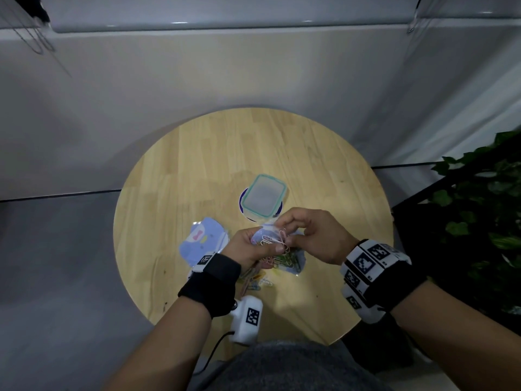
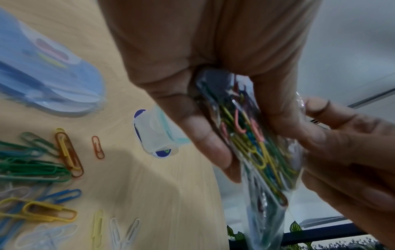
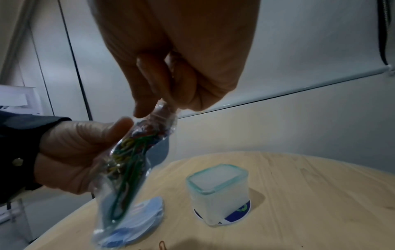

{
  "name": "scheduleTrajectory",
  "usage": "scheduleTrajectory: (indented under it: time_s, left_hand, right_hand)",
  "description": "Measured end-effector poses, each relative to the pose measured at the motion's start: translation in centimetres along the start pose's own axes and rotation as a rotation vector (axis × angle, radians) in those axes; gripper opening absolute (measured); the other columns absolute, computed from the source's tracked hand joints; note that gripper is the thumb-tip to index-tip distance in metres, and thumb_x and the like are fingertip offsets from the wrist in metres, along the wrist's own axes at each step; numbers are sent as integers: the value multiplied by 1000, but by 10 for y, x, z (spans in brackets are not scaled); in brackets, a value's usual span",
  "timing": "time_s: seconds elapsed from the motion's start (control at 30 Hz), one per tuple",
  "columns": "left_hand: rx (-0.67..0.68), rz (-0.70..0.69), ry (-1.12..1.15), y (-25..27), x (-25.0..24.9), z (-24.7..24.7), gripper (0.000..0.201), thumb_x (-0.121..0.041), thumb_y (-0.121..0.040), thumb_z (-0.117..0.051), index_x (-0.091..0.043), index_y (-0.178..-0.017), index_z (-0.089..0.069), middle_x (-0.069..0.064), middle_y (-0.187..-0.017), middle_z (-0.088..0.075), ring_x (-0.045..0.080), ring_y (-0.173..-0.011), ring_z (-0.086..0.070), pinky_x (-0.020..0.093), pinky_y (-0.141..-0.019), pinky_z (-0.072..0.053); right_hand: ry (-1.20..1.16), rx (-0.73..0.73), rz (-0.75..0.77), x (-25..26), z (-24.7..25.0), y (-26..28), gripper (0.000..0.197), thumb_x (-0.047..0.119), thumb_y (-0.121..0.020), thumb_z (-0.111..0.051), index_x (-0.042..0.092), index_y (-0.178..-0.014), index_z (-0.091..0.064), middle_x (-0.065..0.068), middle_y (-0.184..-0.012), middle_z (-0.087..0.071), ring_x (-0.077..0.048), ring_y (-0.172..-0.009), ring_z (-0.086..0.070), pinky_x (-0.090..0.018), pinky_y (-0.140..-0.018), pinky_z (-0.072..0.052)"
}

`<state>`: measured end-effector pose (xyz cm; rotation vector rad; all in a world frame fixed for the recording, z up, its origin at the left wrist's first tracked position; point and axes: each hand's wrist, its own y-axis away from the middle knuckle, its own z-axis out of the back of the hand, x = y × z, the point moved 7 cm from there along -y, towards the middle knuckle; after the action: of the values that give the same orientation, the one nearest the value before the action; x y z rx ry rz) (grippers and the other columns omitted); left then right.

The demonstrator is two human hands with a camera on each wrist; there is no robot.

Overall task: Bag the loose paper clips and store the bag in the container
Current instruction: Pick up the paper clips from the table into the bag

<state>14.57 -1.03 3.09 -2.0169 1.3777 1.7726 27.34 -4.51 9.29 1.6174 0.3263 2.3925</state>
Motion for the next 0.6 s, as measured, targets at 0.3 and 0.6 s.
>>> scheduleTrajectory:
  time_s: [0.3, 0.6]
  left_hand:
    - [-19, -8, -24, 4, 0, -9, 61, -25, -52, -82, 10, -99, -63, 26, -97, -64, 30, -87, -61, 44, -82, -50]
    - [-45, -25, 27, 5, 0, 3, 24, -14, -67, -74, -6, -90, -73, 9, -83, -73, 21, -78, -66, 29, -69, -55]
  right_hand:
    - [64, 158, -74, -9, -10, 8, 23, -4, -82, -59, 11, -93, -72, -13, -96, -74, -20, -93, -68, -40, -91, -54]
    - [-61, -175, -36, -6, 10, 11, 28, -3, -68, -77, 22, -79, -71, -2, -77, -72, -4, -73, -66, -14, -70, -52]
